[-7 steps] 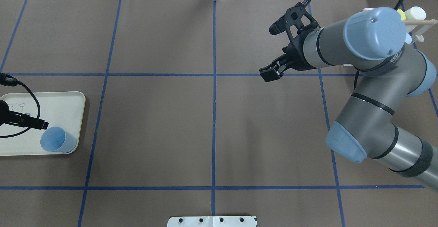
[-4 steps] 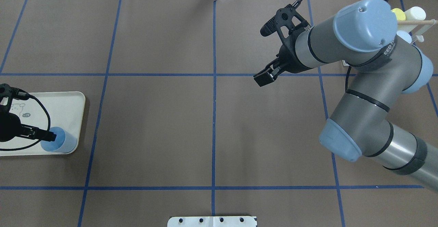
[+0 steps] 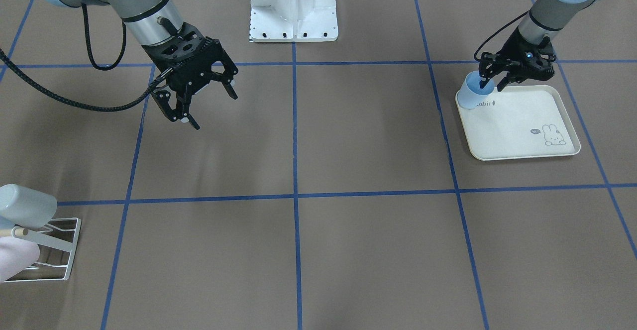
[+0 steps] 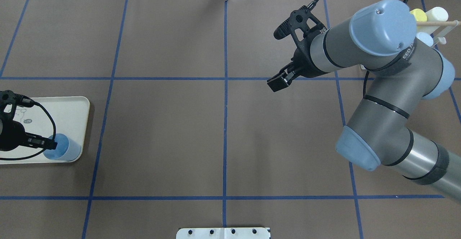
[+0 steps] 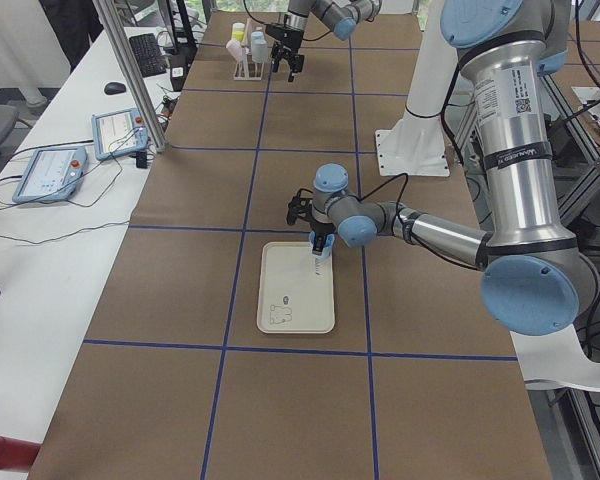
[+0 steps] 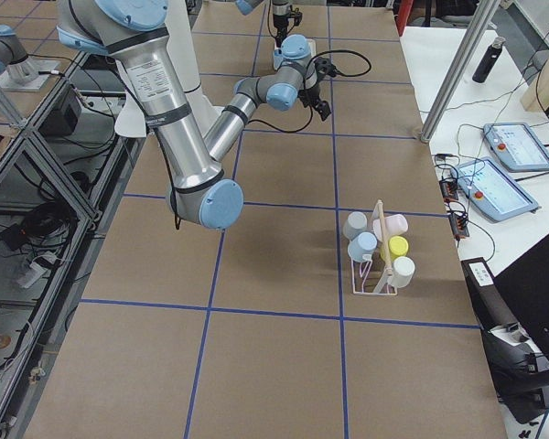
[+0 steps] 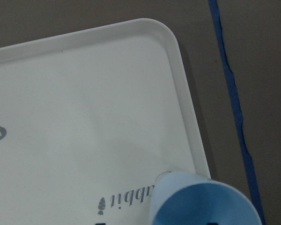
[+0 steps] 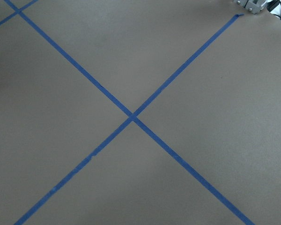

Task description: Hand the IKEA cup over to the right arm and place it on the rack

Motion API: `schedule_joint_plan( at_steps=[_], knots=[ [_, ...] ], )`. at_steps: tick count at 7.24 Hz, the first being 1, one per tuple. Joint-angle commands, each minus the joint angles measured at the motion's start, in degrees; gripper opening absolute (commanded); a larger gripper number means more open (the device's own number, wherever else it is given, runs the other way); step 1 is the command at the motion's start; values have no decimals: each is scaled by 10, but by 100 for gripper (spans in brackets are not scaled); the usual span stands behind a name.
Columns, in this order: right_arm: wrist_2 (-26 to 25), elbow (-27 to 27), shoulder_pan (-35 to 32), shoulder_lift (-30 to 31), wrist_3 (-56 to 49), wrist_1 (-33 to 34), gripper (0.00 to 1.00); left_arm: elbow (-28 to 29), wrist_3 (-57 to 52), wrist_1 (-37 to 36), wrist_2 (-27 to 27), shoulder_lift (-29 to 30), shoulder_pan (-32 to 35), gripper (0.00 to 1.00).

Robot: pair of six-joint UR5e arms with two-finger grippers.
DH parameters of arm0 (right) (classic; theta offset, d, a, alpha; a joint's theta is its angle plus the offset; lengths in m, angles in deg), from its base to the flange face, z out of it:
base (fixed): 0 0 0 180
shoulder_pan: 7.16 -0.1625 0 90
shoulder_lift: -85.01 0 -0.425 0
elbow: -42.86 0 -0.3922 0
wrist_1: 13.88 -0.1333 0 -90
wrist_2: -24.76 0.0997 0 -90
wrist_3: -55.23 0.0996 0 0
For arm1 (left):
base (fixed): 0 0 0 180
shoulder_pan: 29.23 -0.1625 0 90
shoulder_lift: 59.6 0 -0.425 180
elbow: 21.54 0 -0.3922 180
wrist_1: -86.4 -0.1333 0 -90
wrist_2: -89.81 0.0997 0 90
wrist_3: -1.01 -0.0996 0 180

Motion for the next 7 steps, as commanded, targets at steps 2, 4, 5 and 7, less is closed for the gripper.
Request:
schedule_joint_plan(
  at_steps=[2,4,5,7],
  knots=[
    [-1,2,4,0,-1,0,100,-5,-2,0,-5,0,3,0],
    [-3,3,6,-2,-1,-1,100,-36,-3,-6,-42,-6,29,0],
    [-4,5,9,-2,0,-3,100,-37,-5,-7,-73,-2,97,0],
    [-51,13,32,0,0,-67,100,-36,6,-15,-160,29,174,0]
  ],
)
